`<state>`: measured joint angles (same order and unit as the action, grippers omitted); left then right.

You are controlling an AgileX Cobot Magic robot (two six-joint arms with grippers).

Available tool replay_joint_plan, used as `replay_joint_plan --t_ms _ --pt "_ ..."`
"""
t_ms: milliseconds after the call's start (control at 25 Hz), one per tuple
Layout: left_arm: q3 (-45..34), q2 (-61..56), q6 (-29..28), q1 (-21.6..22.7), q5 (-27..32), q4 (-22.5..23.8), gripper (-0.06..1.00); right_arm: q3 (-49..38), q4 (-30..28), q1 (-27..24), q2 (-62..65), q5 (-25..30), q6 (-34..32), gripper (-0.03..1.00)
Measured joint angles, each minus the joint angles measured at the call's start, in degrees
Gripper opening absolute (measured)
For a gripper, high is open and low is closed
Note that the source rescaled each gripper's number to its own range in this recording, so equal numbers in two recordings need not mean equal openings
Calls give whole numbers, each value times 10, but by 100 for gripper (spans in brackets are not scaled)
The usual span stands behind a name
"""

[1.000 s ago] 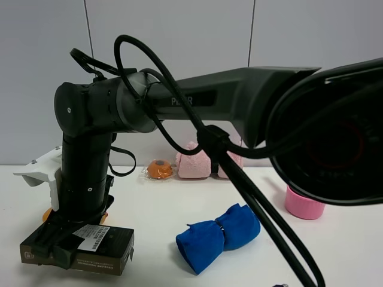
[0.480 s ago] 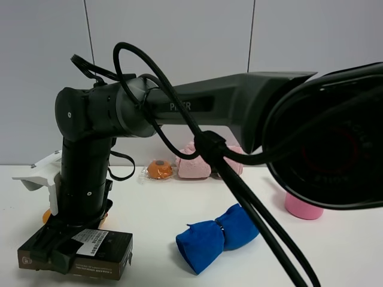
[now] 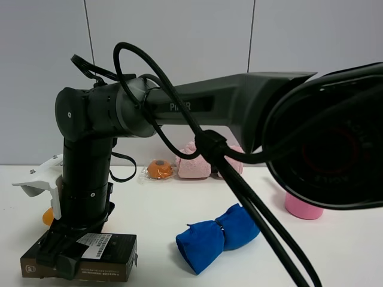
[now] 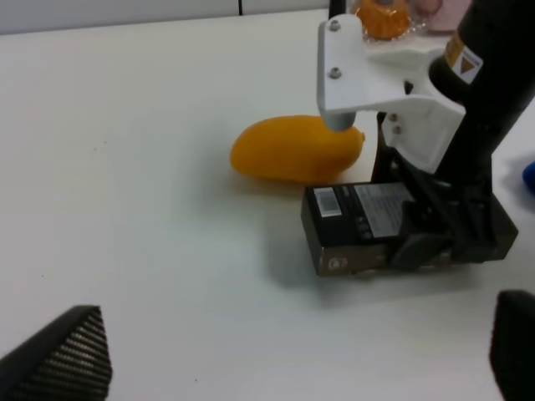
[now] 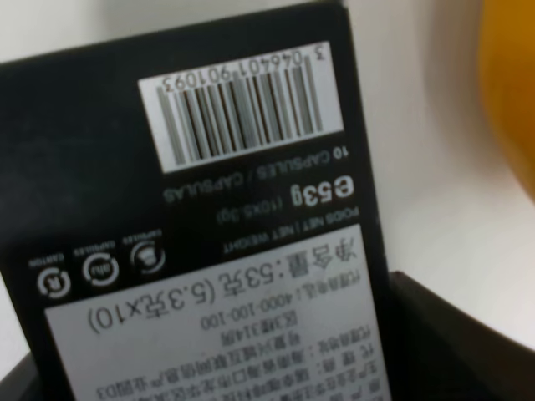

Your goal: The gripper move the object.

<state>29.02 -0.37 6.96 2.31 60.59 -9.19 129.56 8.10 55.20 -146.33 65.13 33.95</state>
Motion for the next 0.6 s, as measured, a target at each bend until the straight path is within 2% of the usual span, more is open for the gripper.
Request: replay_joint_plan --t_ms 40,200,240,280,360,600 --pt "0 0 0 0 0 0 100 0 2 0 0 0 0 9" --pt "0 0 0 0 0 0 100 0 17 0 0 -1 -16 68" --pt "0 0 0 0 0 0 100 0 17 0 1 -1 -17 78" --pt "0 0 0 0 0 0 100 0 17 0 3 -3 -20 84" --pt "0 0 0 0 0 0 100 0 17 0 15 -4 -21 88" --pt "0 0 0 0 0 0 100 0 16 0 123 -10 -22 90"
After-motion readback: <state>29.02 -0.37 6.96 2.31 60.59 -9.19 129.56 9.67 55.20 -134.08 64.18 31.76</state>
